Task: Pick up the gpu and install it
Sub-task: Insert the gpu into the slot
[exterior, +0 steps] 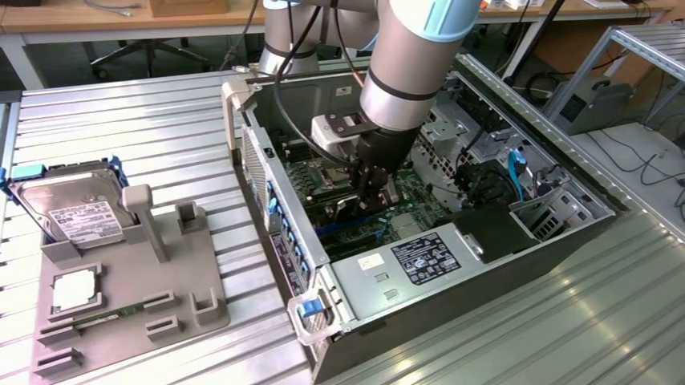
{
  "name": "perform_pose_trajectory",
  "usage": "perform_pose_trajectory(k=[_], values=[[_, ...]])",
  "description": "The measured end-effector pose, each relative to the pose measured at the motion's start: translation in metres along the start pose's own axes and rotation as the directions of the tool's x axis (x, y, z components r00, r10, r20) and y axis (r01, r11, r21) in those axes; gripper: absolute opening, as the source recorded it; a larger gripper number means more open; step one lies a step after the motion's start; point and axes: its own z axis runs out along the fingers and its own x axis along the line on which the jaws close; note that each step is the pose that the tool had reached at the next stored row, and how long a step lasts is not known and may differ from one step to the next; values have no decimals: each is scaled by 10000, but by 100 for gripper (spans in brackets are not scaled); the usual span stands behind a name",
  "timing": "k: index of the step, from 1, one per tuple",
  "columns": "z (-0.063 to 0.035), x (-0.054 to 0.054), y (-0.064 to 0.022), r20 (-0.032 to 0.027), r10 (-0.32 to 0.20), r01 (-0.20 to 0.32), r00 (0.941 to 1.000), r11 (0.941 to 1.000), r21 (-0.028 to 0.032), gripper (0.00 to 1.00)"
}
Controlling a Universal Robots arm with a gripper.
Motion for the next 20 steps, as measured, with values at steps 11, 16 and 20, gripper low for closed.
perform_pose_trajectory(k=[11,16,20], values=[[25,1,0,-3,4,-4,10000,10000,-1,27],[30,2,0,-1,31,-31,10000,10000,0,27],[34,2,0,1,53,-53,10000,10000,2,27]])
